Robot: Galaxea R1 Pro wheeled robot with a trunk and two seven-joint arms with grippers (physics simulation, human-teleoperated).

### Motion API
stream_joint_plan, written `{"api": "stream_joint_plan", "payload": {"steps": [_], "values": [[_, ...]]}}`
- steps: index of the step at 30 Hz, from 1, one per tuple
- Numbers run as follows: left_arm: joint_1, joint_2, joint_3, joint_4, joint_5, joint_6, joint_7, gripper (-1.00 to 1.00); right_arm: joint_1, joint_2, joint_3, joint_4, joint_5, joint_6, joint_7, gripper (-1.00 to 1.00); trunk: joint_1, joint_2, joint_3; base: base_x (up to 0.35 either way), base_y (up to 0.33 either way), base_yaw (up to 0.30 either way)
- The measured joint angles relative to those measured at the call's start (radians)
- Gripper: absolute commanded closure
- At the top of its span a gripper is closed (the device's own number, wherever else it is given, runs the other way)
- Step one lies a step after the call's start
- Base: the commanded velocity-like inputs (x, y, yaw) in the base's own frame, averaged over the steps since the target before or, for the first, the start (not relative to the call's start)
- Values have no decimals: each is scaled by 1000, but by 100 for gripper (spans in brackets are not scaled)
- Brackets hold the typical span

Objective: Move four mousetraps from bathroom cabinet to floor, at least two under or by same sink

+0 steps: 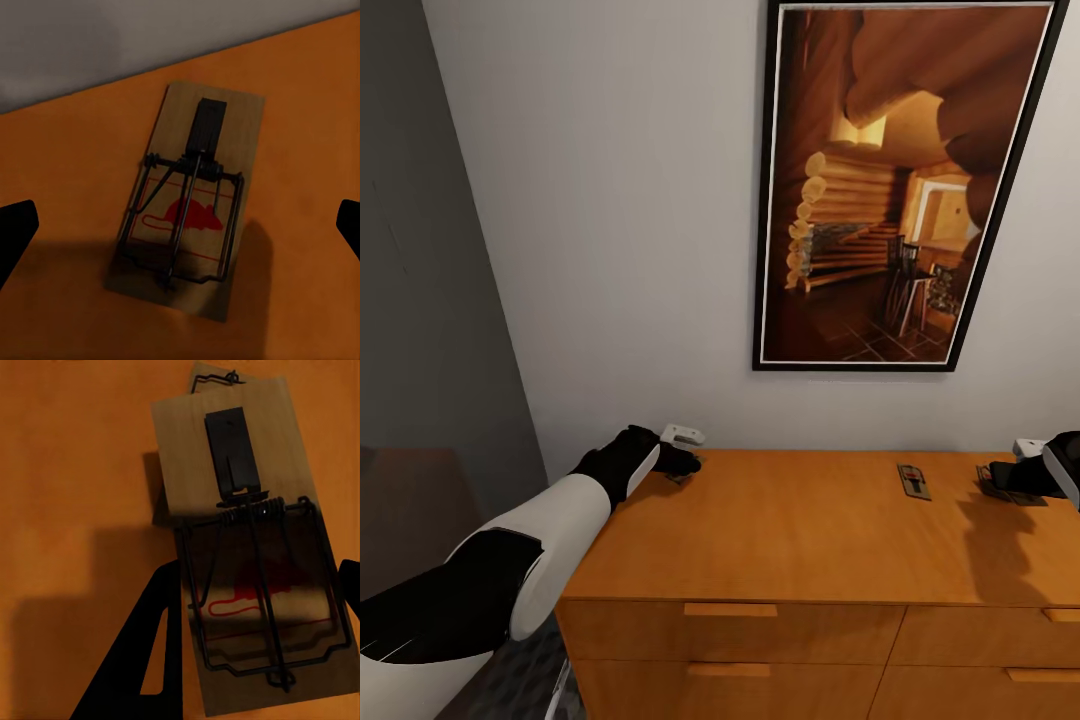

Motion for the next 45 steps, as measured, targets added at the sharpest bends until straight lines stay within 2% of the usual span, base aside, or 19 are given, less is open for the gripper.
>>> {"api": "stream_joint_plan", "payload": {"steps": [13,23,45], "values": [[0,0,0,1,0,0,0,-100,0,0,1,0,0,-1,0,100,0,0,0,0,0,0],[0,0,0,2,0,0,0,-100,0,1,1,0,0,-1,0,100,38,-70,-31,0,0,0],[0,0,0,1,0,-1,1,-100,0,0,1,0,0,-3,-1,100,38,-70,-31,0,0,0]]}}
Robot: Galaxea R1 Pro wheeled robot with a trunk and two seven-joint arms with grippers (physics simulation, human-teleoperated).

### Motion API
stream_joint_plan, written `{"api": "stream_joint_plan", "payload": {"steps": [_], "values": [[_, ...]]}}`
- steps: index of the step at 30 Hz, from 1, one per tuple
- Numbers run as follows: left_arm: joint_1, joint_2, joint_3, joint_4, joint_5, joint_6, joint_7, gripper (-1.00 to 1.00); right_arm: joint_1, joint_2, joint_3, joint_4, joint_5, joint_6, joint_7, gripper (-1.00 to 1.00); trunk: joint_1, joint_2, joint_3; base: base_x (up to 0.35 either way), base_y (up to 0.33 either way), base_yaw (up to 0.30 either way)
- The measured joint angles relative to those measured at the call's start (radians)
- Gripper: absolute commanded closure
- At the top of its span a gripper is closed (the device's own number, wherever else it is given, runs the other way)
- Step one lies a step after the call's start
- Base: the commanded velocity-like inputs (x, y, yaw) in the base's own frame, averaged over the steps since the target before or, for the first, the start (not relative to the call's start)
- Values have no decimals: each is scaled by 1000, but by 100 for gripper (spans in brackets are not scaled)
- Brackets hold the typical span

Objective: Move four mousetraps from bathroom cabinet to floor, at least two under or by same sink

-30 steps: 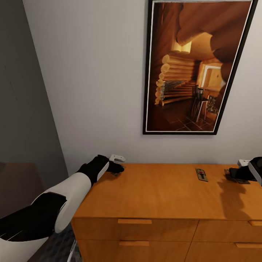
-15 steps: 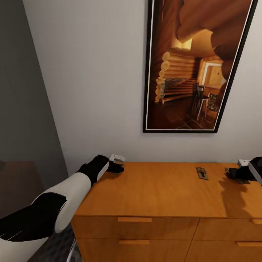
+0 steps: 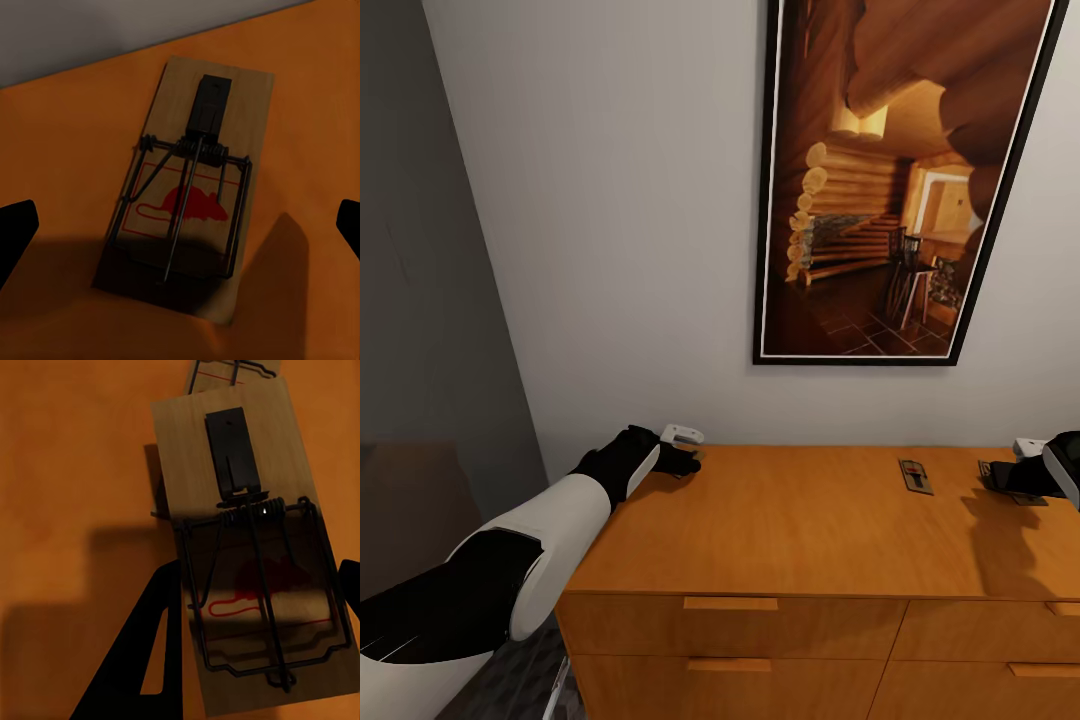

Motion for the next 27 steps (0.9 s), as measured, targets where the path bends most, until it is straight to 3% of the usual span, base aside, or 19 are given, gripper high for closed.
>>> {"api": "stream_joint_plan", "payload": {"steps": [27], "values": [[0,0,0,0,1,-1,-2,-100,0,0,0,0,0,0,1,100,8,-14,-6,0,0,0]]}}
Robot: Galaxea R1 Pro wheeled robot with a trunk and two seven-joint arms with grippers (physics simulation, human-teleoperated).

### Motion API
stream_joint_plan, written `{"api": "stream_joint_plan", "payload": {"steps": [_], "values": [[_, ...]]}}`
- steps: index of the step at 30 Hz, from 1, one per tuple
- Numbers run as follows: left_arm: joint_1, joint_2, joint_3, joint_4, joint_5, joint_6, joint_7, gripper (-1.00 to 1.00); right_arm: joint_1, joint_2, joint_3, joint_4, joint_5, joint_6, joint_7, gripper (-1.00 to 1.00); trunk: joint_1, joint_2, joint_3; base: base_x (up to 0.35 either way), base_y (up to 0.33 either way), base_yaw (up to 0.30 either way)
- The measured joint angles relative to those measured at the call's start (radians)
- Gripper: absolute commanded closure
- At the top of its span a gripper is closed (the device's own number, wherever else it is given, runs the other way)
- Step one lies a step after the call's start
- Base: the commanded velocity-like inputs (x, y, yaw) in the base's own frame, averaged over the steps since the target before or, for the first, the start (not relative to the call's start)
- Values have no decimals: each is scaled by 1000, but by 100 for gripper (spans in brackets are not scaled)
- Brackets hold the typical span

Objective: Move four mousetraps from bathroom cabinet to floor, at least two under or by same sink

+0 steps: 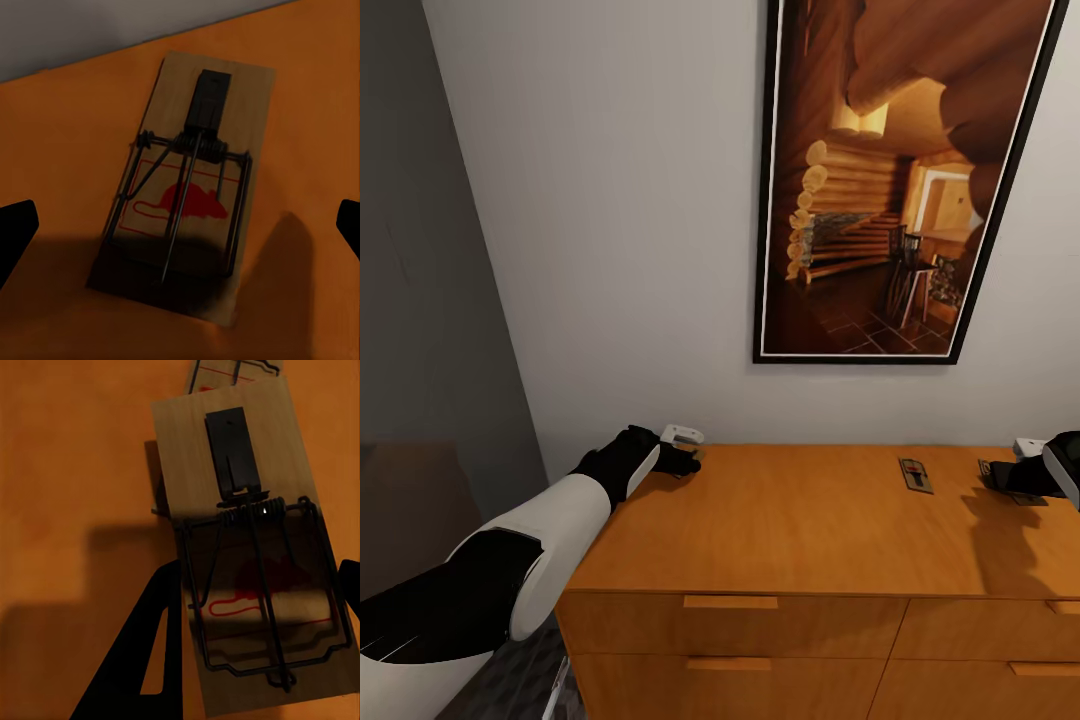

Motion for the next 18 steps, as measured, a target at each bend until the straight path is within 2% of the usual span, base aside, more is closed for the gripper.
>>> {"api": "stream_joint_plan", "payload": {"steps": [4,18], "values": [[0,0,0,0,0,0,-1,-100,0,0,0,0,0,0,-1,100,15,-28,-13,0,0,0],[0,2,0,3,1,0,-3,-100,0,0,1,0,1,-1,-1,100,15,-28,-13,0,0,0]]}}
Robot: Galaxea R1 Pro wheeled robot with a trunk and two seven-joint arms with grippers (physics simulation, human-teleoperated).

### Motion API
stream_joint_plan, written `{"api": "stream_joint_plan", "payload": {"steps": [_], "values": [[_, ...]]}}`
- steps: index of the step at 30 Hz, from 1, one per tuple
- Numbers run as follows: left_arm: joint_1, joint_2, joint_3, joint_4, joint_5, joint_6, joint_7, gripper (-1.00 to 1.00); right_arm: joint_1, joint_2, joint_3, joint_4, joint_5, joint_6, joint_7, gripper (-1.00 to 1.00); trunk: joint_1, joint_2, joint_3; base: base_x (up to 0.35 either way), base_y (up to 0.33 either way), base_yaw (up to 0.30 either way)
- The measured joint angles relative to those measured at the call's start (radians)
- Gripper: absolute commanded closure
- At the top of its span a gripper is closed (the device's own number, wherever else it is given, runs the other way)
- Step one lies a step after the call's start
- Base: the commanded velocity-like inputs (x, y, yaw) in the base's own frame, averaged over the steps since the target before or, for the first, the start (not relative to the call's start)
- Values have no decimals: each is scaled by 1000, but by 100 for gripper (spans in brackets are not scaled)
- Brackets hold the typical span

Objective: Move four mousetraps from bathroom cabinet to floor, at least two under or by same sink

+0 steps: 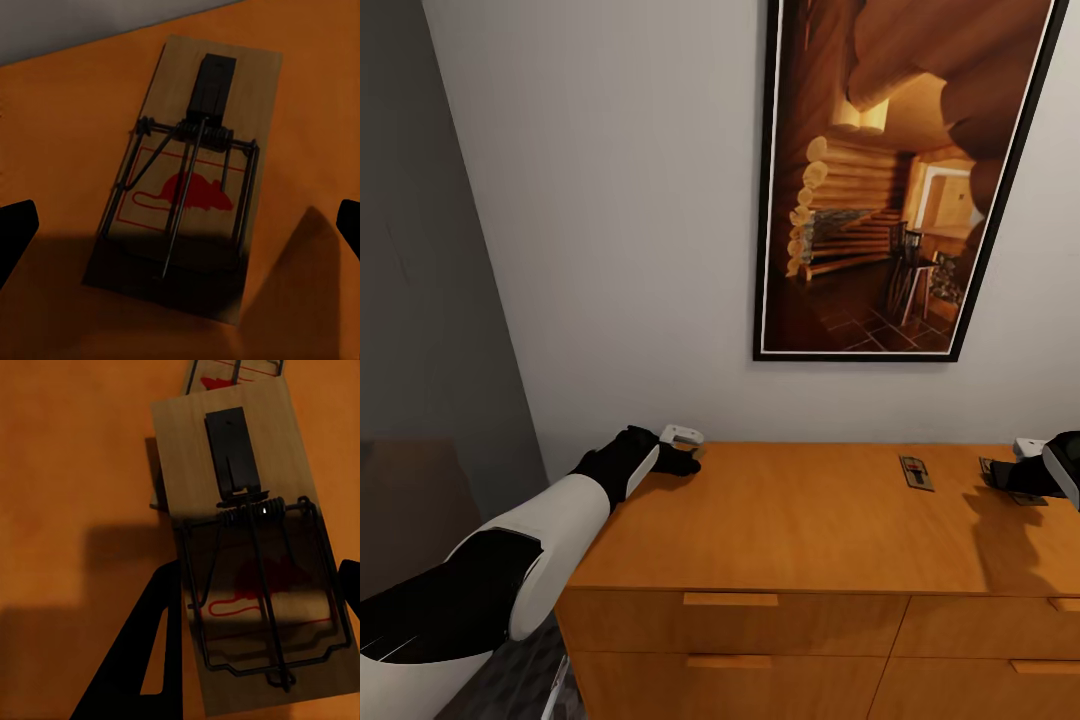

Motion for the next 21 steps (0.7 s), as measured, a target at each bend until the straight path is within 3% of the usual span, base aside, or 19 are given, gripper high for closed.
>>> {"api": "stream_joint_plan", "payload": {"steps": [13,21], "values": [[0,5,0,2,3,-3,0,-100,0,0,0,0,1,-3,0,100,0,0,0,0,0,0],[0,12,3,9,45,-22,-2,-100,0,0,0,0,2,-11,0,100,0,0,0,0,0,0]]}}
